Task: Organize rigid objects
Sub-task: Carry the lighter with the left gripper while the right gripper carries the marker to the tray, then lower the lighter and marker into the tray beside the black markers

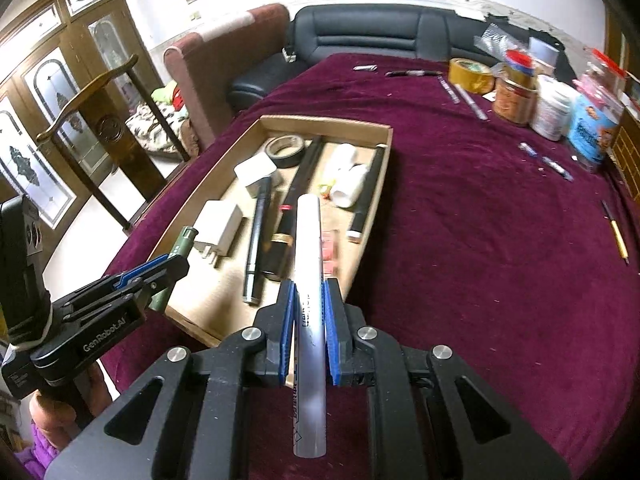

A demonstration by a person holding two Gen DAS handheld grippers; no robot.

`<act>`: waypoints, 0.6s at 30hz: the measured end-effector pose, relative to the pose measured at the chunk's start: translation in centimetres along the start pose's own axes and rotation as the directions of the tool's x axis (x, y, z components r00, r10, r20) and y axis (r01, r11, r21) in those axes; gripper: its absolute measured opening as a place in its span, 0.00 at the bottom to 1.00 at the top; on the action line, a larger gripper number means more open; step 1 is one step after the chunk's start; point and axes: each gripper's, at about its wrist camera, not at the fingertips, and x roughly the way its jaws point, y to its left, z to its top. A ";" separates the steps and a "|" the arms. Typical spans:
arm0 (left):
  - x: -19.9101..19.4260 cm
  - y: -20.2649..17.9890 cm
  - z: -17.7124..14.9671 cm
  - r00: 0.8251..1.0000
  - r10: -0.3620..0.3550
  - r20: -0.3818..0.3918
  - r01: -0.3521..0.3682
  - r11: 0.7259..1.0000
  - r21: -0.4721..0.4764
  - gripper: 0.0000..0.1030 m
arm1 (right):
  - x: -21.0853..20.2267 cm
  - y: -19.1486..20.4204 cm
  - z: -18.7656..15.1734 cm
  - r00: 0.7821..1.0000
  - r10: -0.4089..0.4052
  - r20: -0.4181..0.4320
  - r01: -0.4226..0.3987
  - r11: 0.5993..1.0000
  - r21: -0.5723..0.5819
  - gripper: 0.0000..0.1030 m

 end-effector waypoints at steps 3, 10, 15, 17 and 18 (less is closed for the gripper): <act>0.7 0.4 0.2 1.000 -0.001 -0.015 0.001 1.000 -0.005 0.16 | 1.1 0.5 0.2 1.000 0.007 -0.021 -0.007 1.000 -0.004 0.12; 2.4 0.5 0.7 0.998 -0.010 -0.065 0.009 1.000 -0.008 0.16 | 3.7 1.2 0.3 0.996 0.036 -0.081 -0.036 0.999 0.002 0.12; 2.9 0.0 1.0 0.997 -0.018 -0.072 0.018 1.000 0.001 0.16 | 5.9 0.9 0.4 0.989 0.063 -0.134 -0.058 0.998 0.039 0.12; 3.1 -0.3 1.0 0.996 -0.037 -0.082 0.038 0.999 0.004 0.16 | 6.5 0.5 0.4 0.987 0.076 -0.139 -0.068 0.996 0.060 0.12; 3.2 -0.4 1.0 0.995 -0.042 -0.088 0.043 0.999 0.006 0.16 | 6.6 0.5 0.5 0.987 0.077 -0.139 -0.069 0.996 0.064 0.12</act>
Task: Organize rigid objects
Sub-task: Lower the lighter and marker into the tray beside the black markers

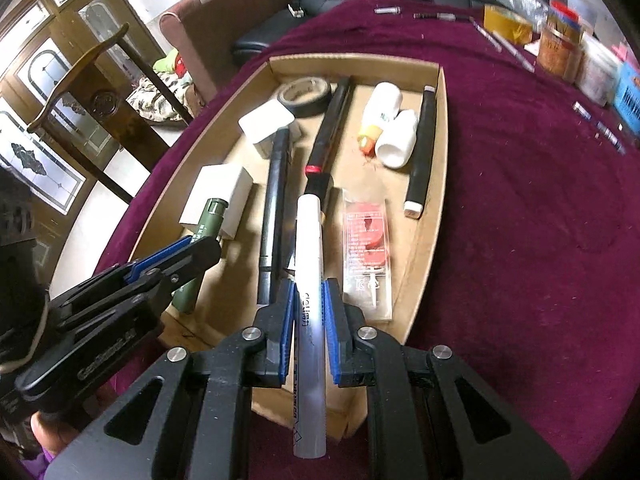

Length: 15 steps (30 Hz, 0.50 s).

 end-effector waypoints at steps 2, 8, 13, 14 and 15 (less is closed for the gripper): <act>0.4 -0.3 0.0 1.000 -0.006 -0.014 0.007 1.000 0.005 0.16 | 0.1 -0.2 0.3 1.000 -0.005 0.002 0.005 1.000 0.010 0.12; 2.1 -0.2 0.1 0.998 0.005 -0.060 -0.005 1.000 -0.007 0.16 | 1.2 -0.8 0.8 1.000 -0.022 -0.018 0.023 0.999 0.039 0.12; 2.5 -0.2 0.4 0.998 0.016 -0.063 -0.016 1.000 -0.008 0.16 | 1.3 -1.0 1.5 0.999 -0.046 -0.004 0.046 0.998 0.034 0.12; 2.6 -0.2 0.5 0.998 0.018 -0.063 -0.018 1.000 -0.008 0.16 | 1.4 -1.1 1.7 0.998 -0.057 -0.002 0.057 0.998 0.031 0.12; 2.7 -0.2 0.6 0.998 0.021 -0.063 -0.021 1.000 -0.006 0.16 | 1.4 -1.1 1.9 0.998 -0.067 0.002 0.067 0.997 0.027 0.12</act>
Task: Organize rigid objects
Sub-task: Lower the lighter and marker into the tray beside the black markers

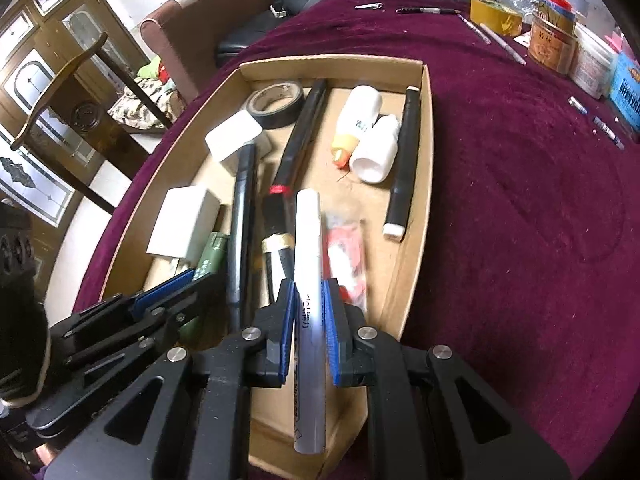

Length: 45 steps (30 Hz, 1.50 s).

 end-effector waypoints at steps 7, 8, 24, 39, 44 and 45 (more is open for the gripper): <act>0.5 -0.3 0.7 0.999 0.032 0.010 -0.032 0.999 0.014 0.16 | 0.7 -0.3 1.7 0.999 -0.039 0.011 0.039 0.999 -0.003 0.12; 0.5 -0.4 0.7 0.999 0.038 0.013 -0.038 0.999 0.016 0.16 | 0.8 -0.3 2.0 0.999 -0.038 0.009 0.038 0.999 0.000 0.12; -0.2 -0.3 -0.4 0.998 0.053 0.016 -0.053 0.998 0.026 0.16 | 0.8 0.0 0.1 0.999 0.047 -0.014 -0.046 0.993 0.105 0.12; -0.1 -0.6 -0.5 0.997 0.065 0.038 -0.066 0.997 0.043 0.16 | 1.1 0.7 0.6 1.000 -0.002 0.025 0.000 0.998 0.066 0.12; -0.3 -0.2 -0.5 0.997 0.062 0.036 -0.063 0.998 0.023 0.16 | -0.9 0.4 0.4 0.996 0.039 0.079 -0.045 0.997 0.069 0.12; -0.4 -0.3 -0.6 0.997 0.063 0.035 -0.064 0.998 0.022 0.16 | -1.3 0.4 0.3 0.995 0.034 0.089 -0.040 0.997 0.064 0.12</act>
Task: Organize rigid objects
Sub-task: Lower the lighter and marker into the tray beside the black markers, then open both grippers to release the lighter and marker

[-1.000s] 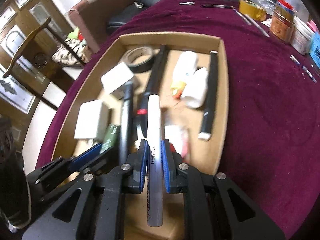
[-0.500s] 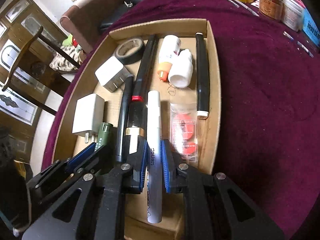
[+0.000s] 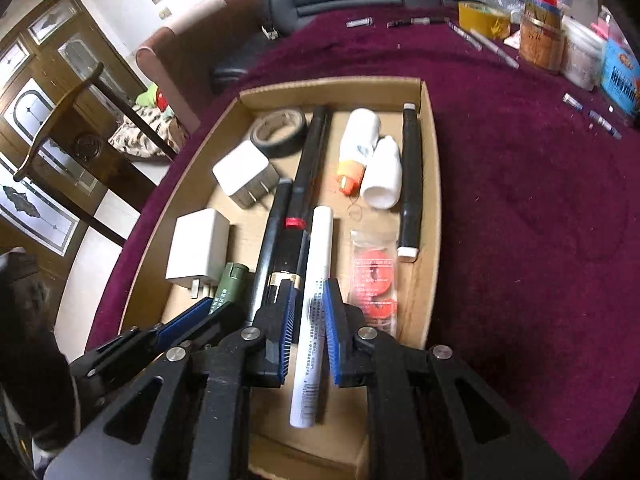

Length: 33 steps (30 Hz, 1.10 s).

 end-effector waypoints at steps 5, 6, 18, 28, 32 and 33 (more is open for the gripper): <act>-1.0 -0.5 -0.5 1.000 0.010 0.017 -0.010 1.000 0.012 0.16 | -1.5 -0.2 -0.8 0.999 -0.001 0.035 0.001 1.000 -0.002 0.12; -1.3 -0.7 -0.5 1.000 0.016 0.027 -0.016 1.000 0.018 0.16 | -1.7 -0.3 -1.0 0.999 -0.006 0.041 0.006 1.000 -0.003 0.12; -4.3 -3.7 -1.7 0.983 0.117 0.142 -0.130 0.988 0.079 0.33 | -3.6 -3.1 -3.1 0.996 -0.043 0.079 0.042 0.999 0.020 0.12; -6.5 -5.6 -3.0 0.947 0.211 0.244 -0.237 0.968 0.084 0.55 | -5.3 -3.6 -5.4 0.988 -0.098 0.120 0.100 0.995 -0.010 0.12; -8.1 -6.3 -3.5 0.908 0.257 0.330 -0.291 0.955 0.058 0.77 | -6.0 -3.9 -6.1 0.982 -0.122 0.143 0.126 0.992 -0.023 0.22; -8.5 -6.5 -3.6 0.900 0.266 0.345 -0.301 0.952 0.052 0.79 | -6.3 -4.0 -6.4 0.980 -0.126 0.153 0.131 0.991 -0.025 0.28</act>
